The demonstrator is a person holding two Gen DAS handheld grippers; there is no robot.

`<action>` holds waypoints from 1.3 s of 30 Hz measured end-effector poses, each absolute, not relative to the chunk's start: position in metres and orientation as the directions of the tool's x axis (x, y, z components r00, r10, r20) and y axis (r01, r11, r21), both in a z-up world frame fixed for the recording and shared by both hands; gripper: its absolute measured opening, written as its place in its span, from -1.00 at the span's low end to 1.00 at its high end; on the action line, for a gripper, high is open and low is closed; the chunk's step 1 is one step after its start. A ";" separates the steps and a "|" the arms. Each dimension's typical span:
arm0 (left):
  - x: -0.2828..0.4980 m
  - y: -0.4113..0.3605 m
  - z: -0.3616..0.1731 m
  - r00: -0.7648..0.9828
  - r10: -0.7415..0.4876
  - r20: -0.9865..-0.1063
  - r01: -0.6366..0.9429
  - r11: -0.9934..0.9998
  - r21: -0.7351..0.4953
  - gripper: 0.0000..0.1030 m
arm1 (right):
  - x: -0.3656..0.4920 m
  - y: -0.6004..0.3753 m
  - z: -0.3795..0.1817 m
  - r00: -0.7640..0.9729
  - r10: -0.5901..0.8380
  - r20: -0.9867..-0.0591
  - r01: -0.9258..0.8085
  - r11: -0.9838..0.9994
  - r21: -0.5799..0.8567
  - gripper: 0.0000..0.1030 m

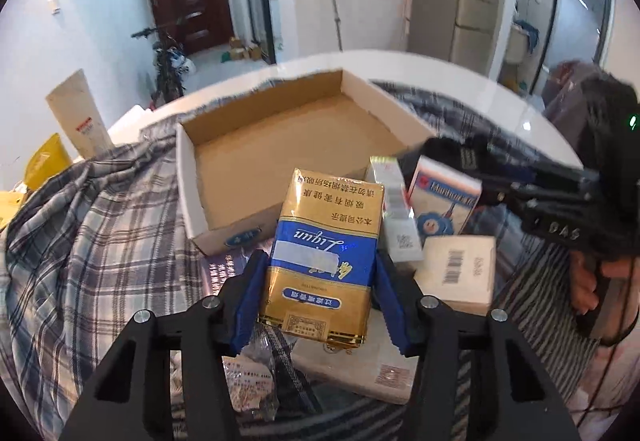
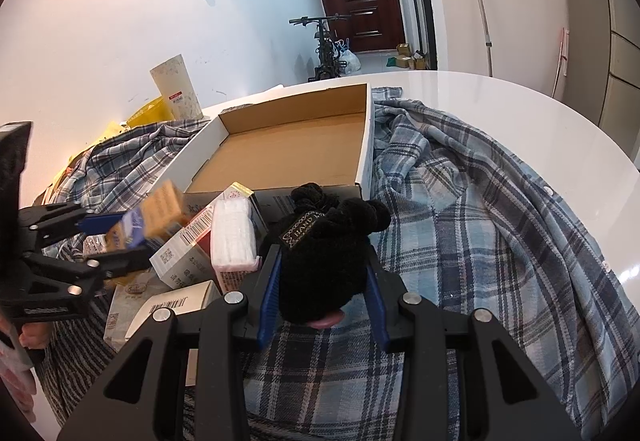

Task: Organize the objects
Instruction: 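Close the left gripper on the gold Liqun pack while the right holds the plush toy, then lift the Liqun pack with the left gripper and carry it over the cardboard box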

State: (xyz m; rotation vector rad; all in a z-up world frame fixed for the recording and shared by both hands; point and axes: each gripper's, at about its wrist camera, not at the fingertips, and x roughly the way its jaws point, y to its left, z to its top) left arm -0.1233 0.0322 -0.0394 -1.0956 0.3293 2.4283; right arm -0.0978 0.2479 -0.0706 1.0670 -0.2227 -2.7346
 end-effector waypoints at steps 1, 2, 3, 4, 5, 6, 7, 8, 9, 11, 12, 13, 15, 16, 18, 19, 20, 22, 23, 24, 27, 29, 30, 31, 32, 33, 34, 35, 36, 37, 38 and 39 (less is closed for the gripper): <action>-0.121 0.030 -0.034 -0.598 0.295 -0.745 -0.471 -0.881 0.029 0.07 | -0.097 0.249 -0.070 -0.725 -0.235 -0.648 0.125 -0.969 0.212 -0.29; -0.119 0.029 -0.030 -0.606 0.297 -0.738 -0.460 -0.888 0.020 0.07 | -0.095 0.250 -0.068 -0.736 -0.230 -0.637 0.118 -0.970 0.214 -0.29; -0.115 0.024 -0.023 -0.618 0.306 -0.725 -0.440 -0.898 -0.003 0.07 | -0.094 0.250 -0.067 -0.741 -0.224 -0.633 0.113 -0.971 0.211 -0.29; -0.112 0.021 -0.017 -0.627 0.314 -0.713 -0.429 -0.903 -0.020 0.07 | -0.094 0.250 -0.067 -0.741 -0.224 -0.633 0.113 -0.971 0.211 -0.29; -0.108 0.018 -0.012 -0.637 0.321 -0.701 -0.422 -0.906 -0.031 0.07 | -0.093 0.250 -0.065 -0.746 -0.215 -0.631 0.107 -0.973 0.206 -0.29; -0.103 0.016 -0.005 -0.651 0.325 -0.686 -0.416 -0.908 -0.035 0.07 | -0.092 0.250 -0.063 -0.750 -0.210 -0.627 0.103 -0.974 0.202 -0.29; -0.099 0.014 0.000 -0.664 0.324 -0.674 -0.412 -0.911 -0.032 0.07 | -0.087 0.250 -0.057 -0.759 -0.211 -0.616 0.110 -0.974 0.198 -0.29; -0.091 0.013 0.006 -0.686 0.317 -0.654 -0.402 -0.915 -0.022 0.07 | -0.087 0.250 -0.057 -0.759 -0.211 -0.616 0.110 -0.974 0.198 -0.29; -0.085 0.012 0.010 -0.702 0.310 -0.641 -0.393 -0.919 -0.014 0.07 | -0.084 0.250 -0.054 -0.762 -0.208 -0.613 0.112 -0.975 0.192 -0.29; -0.072 0.012 0.019 -0.726 0.301 -0.618 -0.385 -0.923 0.001 0.07 | -0.078 0.249 -0.045 -0.776 -0.186 -0.602 0.107 -0.980 0.165 -0.29; -0.066 0.013 0.022 -0.733 0.299 -0.611 -0.386 -0.922 0.012 0.07 | -0.069 0.249 -0.034 -0.793 -0.179 -0.582 0.111 -0.982 0.150 -0.29; -0.059 0.013 0.026 -0.742 0.293 -0.604 -0.387 -0.922 0.029 0.07 | -0.064 0.248 -0.027 -0.801 -0.180 -0.570 0.118 -0.982 0.145 -0.29; -0.047 0.015 0.035 -0.765 0.273 -0.583 -0.381 -0.922 0.068 0.07 | -0.060 0.247 -0.020 -0.811 -0.181 -0.556 0.124 -0.983 0.138 -0.29; -0.042 0.016 0.039 -0.775 0.268 -0.572 -0.376 -0.923 0.077 0.07 | -0.056 0.246 -0.013 -0.821 -0.180 -0.542 0.130 -0.983 0.129 -0.29; -0.033 0.016 0.051 -0.796 0.269 -0.542 -0.368 -0.926 0.080 0.07 | -0.050 0.242 0.003 -0.845 -0.173 -0.506 0.137 -0.985 0.107 -0.29; -0.029 0.017 0.058 -0.805 0.275 -0.526 -0.366 -0.927 0.076 0.07 | -0.047 0.240 0.010 -0.857 -0.167 -0.487 0.135 -0.986 0.100 -0.29; -0.028 0.017 0.063 -0.811 0.278 -0.515 -0.365 -0.928 0.074 0.07 | -0.045 0.239 0.018 -0.870 -0.165 -0.465 0.134 -0.986 0.099 -0.29; -0.025 0.020 0.075 -0.830 0.283 -0.480 -0.359 -0.931 0.072 0.07 | -0.044 0.237 0.035 -0.887 -0.177 -0.427 0.150 -0.984 0.096 -0.29; -0.024 0.022 0.084 -0.842 0.286 -0.458 -0.355 -0.933 0.069 0.08 | -0.044 0.235 0.043 -0.894 -0.181 -0.410 0.158 -0.983 0.090 -0.29; -0.026 0.023 0.090 -0.849 0.289 -0.443 -0.351 -0.934 0.063 0.08 | -0.044 0.234 0.053 -0.903 -0.181 -0.390 0.162 -0.983 0.081 -0.29; -0.031 0.026 0.111 -0.869 0.298 -0.396 -0.337 -0.941 0.032 0.08 | -0.045 0.229 0.082 -0.927 -0.174 -0.332 0.168 -0.985 0.046 -0.29; -0.037 0.029 0.123 -0.877 0.301 -0.374 -0.329 -0.944 0.011 0.08 | -0.047 0.225 0.100 -0.941 -0.165 -0.295 0.165 -0.986 0.026 -0.29; -0.041 0.030 0.129 -0.882 0.301 -0.362 -0.323 -0.946 0.000 0.08 | -0.049 0.221 0.116 -0.953 -0.158 -0.260 0.162 -0.987 0.007 -0.29; -0.045 0.031 0.134 -0.887 0.301 -0.351 -0.318 -0.948 -0.010 0.08 | -0.049 0.221 0.116 -0.953 -0.158 -0.260 0.162 -0.987 0.007 -0.29; -0.051 0.031 0.140 -0.892 0.302 -0.336 -0.313 -0.950 -0.023 0.08 | -0.051 0.218 0.122 -0.957 -0.156 -0.245 0.161 -0.987 -0.002 -0.29; -0.055 0.031 0.144 -0.896 0.301 -0.325 -0.308 -0.951 -0.032 0.08 | -0.054 0.216 0.128 -0.961 -0.152 -0.231 0.159 -0.987 -0.011 -0.29; -0.060 0.031 0.151 -0.904 0.297 -0.307 -0.299 -0.953 -0.044 0.08 | -0.057 0.213 0.133 -0.964 -0.149 -0.221 0.157 -0.987 -0.018 -0.29; -0.065 0.030 0.155 -0.909 0.296 -0.295 -0.294 -0.954 -0.053 0.08 | -0.060 0.210 0.137 -0.966 -0.147 -0.211 0.156 -0.987 -0.025 -0.29; -0.069 0.029 0.161 -0.912 0.298 -0.281 -0.293 -0.954 -0.060 0.08 | -0.064 0.208 0.141 -0.969 -0.145 -0.202 0.154 -0.988 -0.032 -0.29; -0.073 0.028 0.167 -0.917 0.298 -0.267 -0.290 -0.954 -0.071 0.08 | -0.068 0.207 0.145 -0.971 -0.142 -0.194 0.151 -0.988 -0.034 -0.29; -0.077 0.026 0.174 -0.922 0.298 -0.249 -0.286 -0.955 -0.085 0.08 | -0.072 0.207 0.148 -0.972 -0.140 -0.186 0.149 -0.988 -0.032 -0.29; -0.079 0.024 0.182 -0.928 0.297 -0.226 -0.283 -0.954 -0.095 0.08 | -0.076 0.207 0.152 -0.974 -0.143 -0.178 0.150 -0.988 -0.026 -0.29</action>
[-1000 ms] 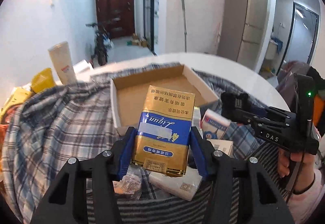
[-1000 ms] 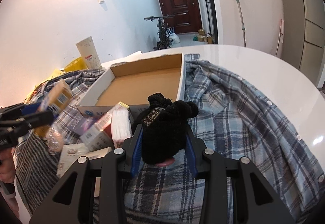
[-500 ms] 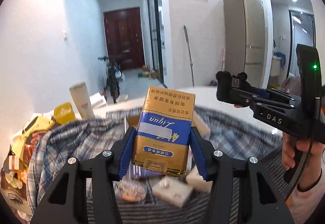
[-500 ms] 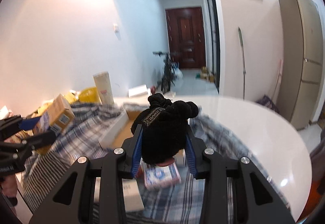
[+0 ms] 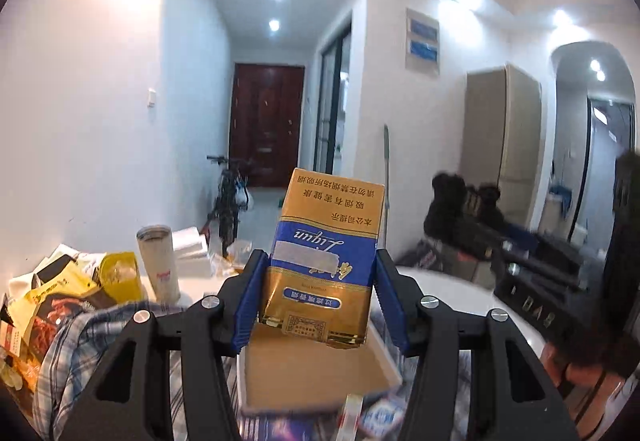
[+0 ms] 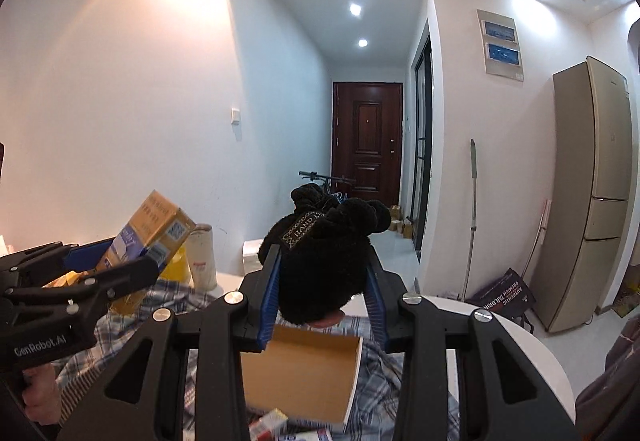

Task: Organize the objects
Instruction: 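Lift the Liqun pack with the left gripper and carry it over the cardboard box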

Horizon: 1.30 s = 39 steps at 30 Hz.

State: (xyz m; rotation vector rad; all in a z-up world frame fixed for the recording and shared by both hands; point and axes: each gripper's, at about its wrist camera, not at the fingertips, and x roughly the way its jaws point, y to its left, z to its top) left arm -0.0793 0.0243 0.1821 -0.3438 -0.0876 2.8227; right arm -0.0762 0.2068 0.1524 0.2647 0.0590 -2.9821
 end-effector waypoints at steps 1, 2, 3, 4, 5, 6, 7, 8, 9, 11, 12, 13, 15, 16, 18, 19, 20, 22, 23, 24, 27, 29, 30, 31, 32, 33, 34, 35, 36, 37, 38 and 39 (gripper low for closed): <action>-0.081 0.024 0.190 -0.934 0.293 -0.202 -0.279 -0.955 -0.095 0.08 | -0.080 0.207 0.157 -0.974 -0.146 -0.171 0.152 -0.988 -0.020 -0.29; -0.086 0.022 0.196 -0.940 0.287 -0.186 -0.274 -0.957 -0.092 0.08 | -0.083 0.207 0.162 -0.975 -0.150 -0.162 0.154 -0.988 -0.015 -0.29; -0.088 0.022 0.200 -0.944 0.282 -0.171 -0.270 -0.959 -0.088 0.08 | -0.089 0.207 0.173 -0.978 -0.149 -0.143 0.152 -0.988 -0.012 -0.29; -0.090 0.021 0.205 -0.948 0.279 -0.155 -0.269 -0.960 -0.084 0.08 | -0.089 0.207 0.173 -0.978 -0.149 -0.143 0.152 -0.988 -0.012 -0.29; -0.094 0.018 0.209 -0.953 0.274 -0.132 -0.264 -0.961 -0.085 0.08 | -0.094 0.206 0.177 -0.980 -0.147 -0.133 0.150 -0.989 -0.013 -0.29; -0.098 0.016 0.211 -0.957 0.264 -0.122 -0.255 -0.963 -0.089 0.08 | -0.103 0.203 0.183 -0.982 -0.143 -0.123 0.146 -0.989 -0.014 -0.29; -0.104 0.013 0.212 -0.960 0.254 -0.118 -0.244 -0.965 -0.092 0.08 | -0.103 0.203 0.183 -0.982 -0.143 -0.123 0.146 -0.989 -0.014 -0.29; -0.112 0.011 0.212 -0.961 0.246 -0.124 -0.236 -0.967 -0.093 0.08 | -0.109 0.201 0.186 -0.982 -0.146 -0.121 0.149 -0.989 -0.014 -0.29; -0.117 0.010 0.211 -0.961 0.244 -0.132 -0.233 -0.968 -0.096 0.08 | -0.113 0.201 0.186 -0.981 -0.150 -0.120 0.153 -0.988 -0.015 -0.29; -0.129 0.008 0.203 -0.959 0.238 -0.154 -0.224 -0.969 -0.101 0.08 | -0.122 0.198 0.186 -0.981 -0.155 -0.117 0.158 -0.987 -0.015 -0.29; -0.134 0.008 0.197 -0.957 0.235 -0.168 -0.220 -0.970 -0.102 0.08 | -0.127 0.197 0.185 -0.981 -0.156 -0.118 0.160 -0.987 -0.019 -0.29; -0.141 0.007 0.190 -0.954 0.232 -0.189 -0.215 -0.971 -0.107 0.08 | -0.133 0.195 0.180 -0.979 -0.160 -0.124 0.164 -0.986 -0.023 -0.29; -0.153 0.008 0.177 -0.944 0.230 -0.238 -0.210 -0.972 -0.109 0.08 | -0.139 0.197 0.171 -0.977 -0.162 -0.140 0.167 -0.986 -0.024 -0.29; -0.159 0.010 0.172 -0.936 0.236 -0.263 -0.215 -0.971 -0.106 0.08 | -0.139 0.197 0.171 -0.977 -0.162 -0.140 0.167 -0.986 -0.024 -0.29; -0.172 0.013 0.162 -0.927 0.229 -0.297 -0.204 -0.972 -0.116 0.08 | -0.148 0.200 0.159 -0.972 -0.159 -0.173 0.164 -0.986 -0.017 -0.29; -0.176 0.016 0.157 -0.925 0.223 -0.309 -0.198 -0.974 -0.111 0.08 | -0.154 0.201 0.154 -0.967 -0.163 -0.197 0.168 -0.986 -0.011 -0.29; -0.180 0.020 0.152 -0.920 0.220 -0.323 -0.199 -0.975 -0.098 0.08 | -0.160 0.201 0.150 -0.959 -0.175 -0.224 0.178 -0.984 0.006 -0.29; -0.187 0.030 0.142 -0.914 0.212 -0.346 -0.201 -0.977 -0.069 0.08 | -0.169 0.200 0.142 -0.938 -0.222 -0.267 0.215 -0.975 0.057 -0.29; -0.191 0.033 0.138 -0.911 0.206 -0.357 -0.198 -0.978 -0.059 0.08 | -0.173 0.200 0.138 -0.929 -0.239 -0.284 0.228 -0.971 0.070 -0.29; -0.194 0.035 0.133 -0.908 0.202 -0.368 -0.196 -0.979 -0.054 0.08 | -0.177 0.198 0.135 -0.925 -0.239 -0.296 0.228 -0.971 0.070 -0.29; -0.203 0.041 0.122 -0.896 0.185 -0.403 -0.183 -0.982 -0.044 0.08 | -0.186 0.194 0.124 -0.939 -0.159 -0.305 0.164 -0.986 0.010 -0.29; -0.210 0.042 0.115 -0.889 0.181 -0.421 -0.176 -0.983 -0.051 0.09 | -0.195 0.189 0.118 -0.948 -0.091 -0.305 0.110 -0.993 -0.047 -0.29; -0.216 0.041 0.112 -0.881 0.181 -0.437 -0.173 -0.983 -0.059 0.09 | -0.200 0.188 0.114 -0.946 -0.078 -0.313 0.102 -0.993 -0.061 -0.29; -0.220 0.039 0.108 -0.875 0.181 -0.449 -0.171 -0.983 -0.065 0.09 | -0.204 0.188 0.110 -0.940 -0.084 -0.330 0.108 -0.993 -0.056 -0.29; -0.226 0.038 0.102 -0.863 0.181 -0.471 -0.168 -0.983 -0.070 0.09 | -0.209 0.190 0.107 -0.932 -0.097 -0.350 0.118 -0.992 -0.041 -0.29; -0.233 0.038 0.097 -0.854 0.180 -0.489 -0.167 -0.983 -0.071 0.09 | -0.214 0.192 0.103 -0.923 -0.108 -0.368 0.126 -0.992 -0.024 -0.29; -0.238 0.037 0.092 -0.844 0.175 -0.506 -0.164 -0.984 -0.068 0.09 | -0.218 0.193 0.099 -0.917 -0.110 -0.383 0.126 -0.992 -0.017 -0.29; -0.246 0.038 0.084 -0.832 0.165 -0.530 -0.154 -0.986 -0.064 0.09 | -0.222 0.194 0.095 -0.913 -0.102 -0.396 0.120 -0.993 -0.020 -0.29; -0.252 0.038 0.077 -0.821 0.160 -0.548 -0.148 -0.987 -0.067 0.09 | -0.226 0.195 0.089 -0.909 -0.092 -0.406 0.112 -0.993 -0.027 -0.29; -0.258 0.036 0.070 -0.808 0.162 -0.566 -0.146 -0.987 -0.073 0.09 | -0.231 0.196 0.084 -0.904 -0.081 -0.419 0.106 -0.994 -0.036 -0.29; -0.264 0.036 0.062 -0.790 0.169 -0.590 -0.148 -0.985 -0.085 0.09 | -0.239 0.194 0.071 -0.888 -0.071 -0.454 0.104 -0.993 -0.048 -0.29; -0.271 0.035 0.053 -0.768 0.177 -0.616 -0.147 -0.984 -0.099 0.09 | -0.239 0.194 0.071 -0.888 -0.071 -0.454 0.104 -0.993 -0.048 -0.29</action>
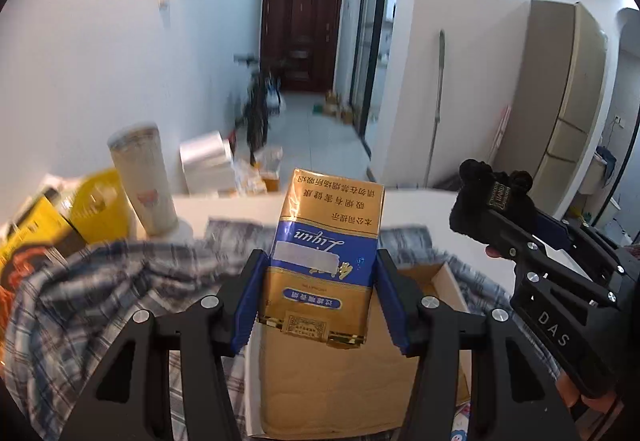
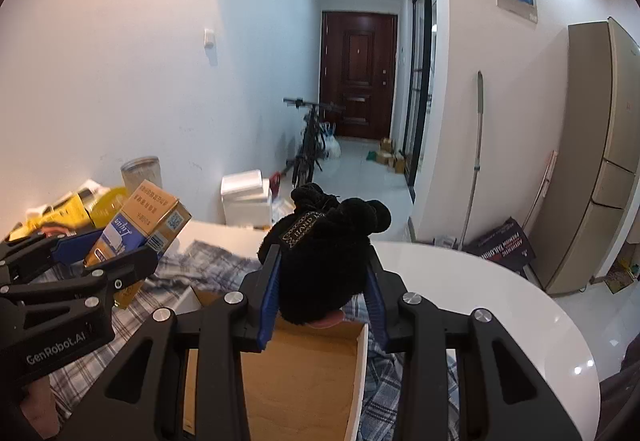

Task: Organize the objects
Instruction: 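Lift the Liqun pack with the left gripper and carry it over the cardboard box, then lower the Liqun pack into the box and open the left gripper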

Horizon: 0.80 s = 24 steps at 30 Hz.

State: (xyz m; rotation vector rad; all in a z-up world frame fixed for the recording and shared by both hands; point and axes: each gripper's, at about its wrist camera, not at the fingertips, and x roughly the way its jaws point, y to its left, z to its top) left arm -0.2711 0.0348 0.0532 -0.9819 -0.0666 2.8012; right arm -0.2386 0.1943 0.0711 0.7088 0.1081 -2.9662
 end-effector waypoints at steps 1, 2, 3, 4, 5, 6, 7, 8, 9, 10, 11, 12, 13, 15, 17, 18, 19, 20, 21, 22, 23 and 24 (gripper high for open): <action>-0.276 0.034 0.047 -0.752 0.181 -0.633 -0.144 -0.983 -0.110 0.09 | -0.243 0.194 0.065 -0.879 -0.069 -0.472 0.105 -0.993 -0.049 -0.29; -0.282 0.032 0.040 -0.733 0.188 -0.654 -0.142 -0.982 -0.124 0.09 | -0.248 0.196 0.059 -0.868 -0.069 -0.491 0.106 -0.993 -0.047 -0.29; -0.288 0.031 0.032 -0.712 0.200 -0.673 -0.142 -0.980 -0.142 0.09 | -0.251 0.198 0.054 -0.857 -0.069 -0.511 0.106 -0.993 -0.042 -0.29; -0.293 0.030 0.025 -0.693 0.213 -0.689 -0.142 -0.977 -0.159 0.09 | -0.256 0.200 0.048 -0.846 -0.070 -0.529 0.105 -0.994 -0.037 -0.29; -0.299 0.028 0.016 -0.667 0.226 -0.710 -0.139 -0.974 -0.179 0.09 | -0.259 0.203 0.042 -0.835 -0.070 -0.546 0.103 -0.994 -0.031 -0.29; -0.303 0.028 0.009 -0.650 0.228 -0.725 -0.133 -0.973 -0.187 0.09 | -0.261 0.206 0.037 -0.826 -0.069 -0.560 0.101 -0.995 -0.026 -0.29; -0.307 0.027 0.003 -0.637 0.222 -0.738 -0.126 -0.975 -0.185 0.09 | -0.263 0.209 0.033 -0.817 -0.069 -0.573 0.099 -0.995 -0.021 -0.29; -0.311 0.027 -0.005 -0.624 0.211 -0.752 -0.116 -0.977 -0.178 0.09 | -0.266 0.212 0.028 -0.807 -0.070 -0.587 0.098 -0.995 -0.015 -0.29; -0.313 0.027 -0.012 -0.614 0.201 -0.764 -0.107 -0.979 -0.171 0.09 | -0.274 0.217 0.024 -0.796 -0.073 -0.601 0.098 -0.995 -0.010 -0.29; -0.316 0.026 -0.017 -0.606 0.198 -0.771 -0.103 -0.980 -0.170 0.09 | -0.276 0.219 0.021 -0.786 -0.074 -0.614 0.098 -0.995 -0.006 -0.29; -0.318 0.025 -0.023 -0.594 0.196 -0.780 -0.096 -0.980 -0.174 0.09 | -0.280 0.221 0.017 -0.777 -0.076 -0.625 0.097 -0.995 -0.001 -0.29; -0.321 0.024 -0.028 -0.582 0.196 -0.790 -0.087 -0.980 -0.179 0.09 | -0.282 0.221 0.013 -0.765 -0.078 -0.639 0.099 -0.995 0.003 -0.29; -0.322 0.023 -0.032 -0.573 0.198 -0.796 -0.083 -0.980 -0.184 0.09 | -0.282 0.221 0.013 -0.765 -0.078 -0.639 0.099 -0.995 0.003 -0.29; -0.325 0.021 -0.041 -0.560 0.183 -0.808 -0.070 -0.982 -0.174 0.09 | -0.283 0.222 0.006 -0.755 -0.072 -0.652 0.099 -0.995 -0.006 -0.29; -0.325 0.023 -0.046 -0.559 0.160 -0.814 -0.067 -0.987 -0.148 0.09 | -0.283 0.223 0.004 -0.748 -0.077 -0.660 0.102 -0.995 0.001 -0.29; -0.324 0.024 -0.047 -0.555 0.159 -0.817 -0.067 -0.987 -0.147 0.09 | -0.285 0.223 0.001 -0.739 -0.084 -0.668 0.105 -0.994 0.009 -0.29; -0.325 0.024 -0.050 -0.546 0.164 -0.822 -0.065 -0.986 -0.154 0.09 | -0.288 0.223 -0.001 -0.730 -0.091 -0.678 0.107 -0.994 0.017 -0.29; -0.326 0.024 -0.052 -0.539 0.169 -0.825 -0.064 -0.985 -0.160 0.09 | -0.290 0.224 -0.003 -0.721 -0.095 -0.686 0.107 -0.994 0.025 -0.29; -0.326 0.024 -0.054 -0.533 0.170 -0.828 -0.063 -0.985 -0.162 0.09 | -0.291 0.223 -0.005 -0.715 -0.097 -0.693 0.106 -0.994 0.029 -0.29; -0.327 0.024 -0.056 -0.531 0.166 -0.831 -0.061 -0.985 -0.158 0.09 | -0.295 0.222 -0.010 -0.704 -0.093 -0.704 0.105 -0.994 0.027 -0.29; -0.327 0.025 -0.058 -0.531 0.151 -0.834 -0.057 -0.988 -0.143 0.09 | -0.295 0.222 -0.010 -0.704 -0.093 -0.704 0.105 -0.994 0.027 -0.29; -0.327 0.025 -0.060 -0.530 0.139 -0.836 -0.051 -0.990 -0.132 0.09 | -0.296 0.221 -0.013 -0.700 -0.090 -0.708 0.104 -0.994 0.023 -0.29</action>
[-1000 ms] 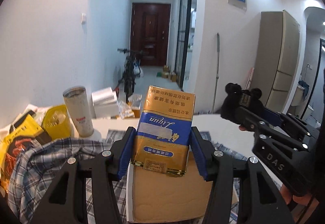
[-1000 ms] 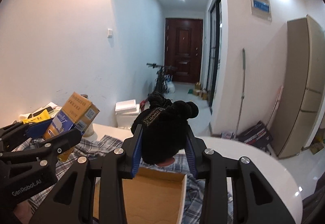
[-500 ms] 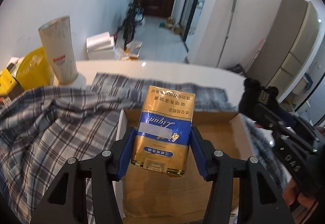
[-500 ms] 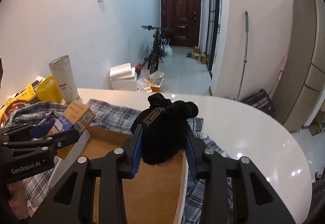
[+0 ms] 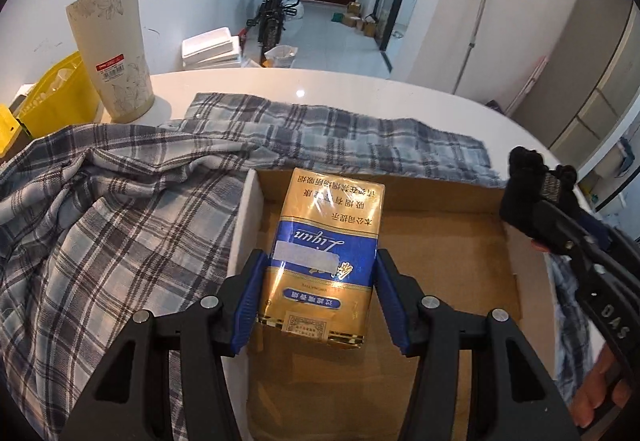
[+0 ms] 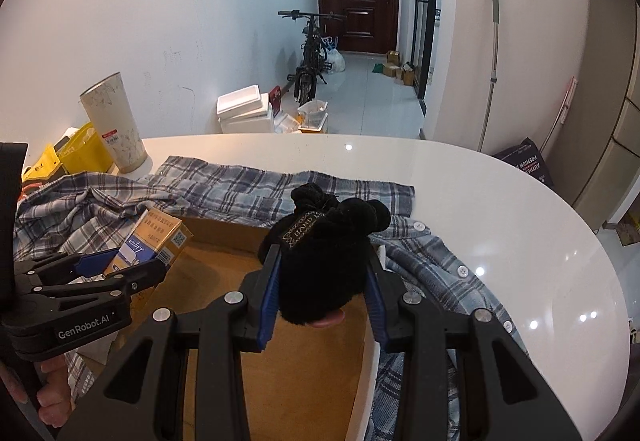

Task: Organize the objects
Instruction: 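Lower the Liqun pack into the box and open the left gripper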

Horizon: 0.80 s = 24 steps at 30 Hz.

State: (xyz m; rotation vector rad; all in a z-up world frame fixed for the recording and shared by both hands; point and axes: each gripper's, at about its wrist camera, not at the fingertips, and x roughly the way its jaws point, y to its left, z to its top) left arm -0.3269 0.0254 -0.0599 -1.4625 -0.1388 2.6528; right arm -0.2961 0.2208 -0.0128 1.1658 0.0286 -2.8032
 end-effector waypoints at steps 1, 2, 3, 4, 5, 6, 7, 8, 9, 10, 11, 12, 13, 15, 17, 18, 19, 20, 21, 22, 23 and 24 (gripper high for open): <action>-0.328 0.025 -0.062 -0.528 0.133 -0.839 -0.047 -0.991 -0.128 0.09 | -0.297 0.221 -0.016 -0.693 -0.088 -0.716 0.105 -0.994 0.020 -0.29; -0.328 0.025 -0.065 -0.521 0.138 -0.842 -0.047 -0.990 -0.133 0.09 | -0.297 0.221 -0.016 -0.693 -0.088 -0.716 0.105 -0.994 0.020 -0.29; -0.328 0.025 -0.066 -0.516 0.142 -0.845 -0.049 -0.989 -0.137 0.09 | -0.297 0.221 -0.017 -0.689 -0.089 -0.719 0.105 -0.994 0.022 -0.29; -0.331 0.026 -0.067 -0.514 0.144 -0.846 -0.051 -0.989 -0.137 0.09 | -0.297 0.221 -0.017 -0.687 -0.091 -0.721 0.106 -0.994 0.024 -0.29; -0.331 0.027 -0.068 -0.516 0.140 -0.845 -0.055 -0.990 -0.131 0.09 | -0.297 0.221 -0.017 -0.685 -0.092 -0.723 0.107 -0.994 0.026 -0.29; -0.330 0.028 -0.068 -0.515 0.136 -0.846 -0.058 -0.991 -0.124 0.10 | -0.297 0.220 -0.017 -0.684 -0.092 -0.723 0.107 -0.994 0.025 -0.29; -0.330 0.029 -0.070 -0.512 0.136 -0.848 -0.059 -0.991 -0.123 0.10 | -0.297 0.220 -0.017 -0.684 -0.092 -0.723 0.107 -0.994 0.025 -0.28; -0.330 0.029 -0.071 -0.509 0.139 -0.850 -0.059 -0.990 -0.126 0.10 | -0.297 0.221 -0.017 -0.684 -0.092 -0.723 0.107 -0.994 0.025 -0.28; -0.330 0.029 -0.072 -0.506 0.140 -0.851 -0.059 -0.990 -0.128 0.10 | -0.297 0.221 -0.017 -0.684 -0.093 -0.723 0.107 -0.994 0.026 -0.27; -0.331 0.029 -0.073 -0.503 0.140 -0.853 -0.058 -0.990 -0.128 0.10 | -0.297 0.221 -0.017 -0.684 -0.093 -0.724 0.107 -0.994 0.026 -0.27; -0.331 0.029 -0.075 -0.499 0.138 -0.855 -0.057 -0.990 -0.127 0.10 | -0.297 0.221 -0.017 -0.684 -0.093 -0.724 0.107 -0.994 0.027 -0.27; -0.332 0.029 -0.077 -0.496 0.136 -0.858 -0.056 -0.991 -0.125 0.10 | -0.298 0.220 -0.017 -0.684 -0.093 -0.724 0.107 -0.994 0.026 -0.27; -0.332 0.029 -0.078 -0.492 0.137 -0.860 -0.057 -0.990 -0.126 0.10 | -0.297 0.220 -0.017 -0.684 -0.092 -0.723 0.106 -0.994 0.026 -0.27; -0.333 0.030 -0.079 -0.490 0.136 -0.861 -0.059 -0.991 -0.123 0.10 | -0.297 0.220 -0.017 -0.685 -0.092 -0.723 0.105 -0.994 0.027 -0.27; -0.334 0.030 -0.080 -0.490 0.136 -0.861 -0.062 -0.991 -0.121 0.10 | -0.297 0.220 -0.017 -0.685 -0.092 -0.723 0.105 -0.994 0.027 -0.27; -0.334 0.030 -0.081 -0.490 0.134 -0.861 -0.062 -0.991 -0.119 0.10 | -0.297 0.220 -0.017 -0.685 -0.091 -0.723 0.104 -0.994 0.027 -0.27; -0.335 0.030 -0.082 -0.490 0.131 -0.862 -0.061 -0.991 -0.116 0.10 | -0.297 0.220 -0.017 -0.685 -0.092 -0.723 0.105 -0.994 0.027 -0.27; -0.336 0.030 -0.082 -0.492 0.126 -0.861 -0.062 -0.992 -0.110 0.10 | -0.297 0.221 -0.017 -0.684 -0.092 -0.723 0.105 -0.994 0.027 -0.27; -0.337 0.030 -0.083 -0.492 0.123 -0.862 -0.064 -0.992 -0.105 0.10 | -0.297 0.221 -0.017 -0.684 -0.092 -0.724 0.105 -0.994 0.027 -0.27; -0.338 0.030 -0.084 -0.492 0.123 -0.862 -0.069 -0.992 -0.102 0.13 | -0.296 0.222 -0.016 -0.683 -0.092 -0.725 0.105 -0.994 0.028 -0.27; -0.337 0.031 -0.083 -0.492 0.125 -0.861 -0.072 -0.992 -0.102 0.16 | -0.296 0.222 -0.016 -0.683 -0.092 -0.725 0.105 -0.994 0.028 -0.27; -0.338 0.031 -0.083 -0.494 0.135 -0.859 -0.078 -0.991 -0.111 0.18 | -0.296 0.222 -0.016 -0.682 -0.092 -0.725 0.105 -0.994 0.028 -0.27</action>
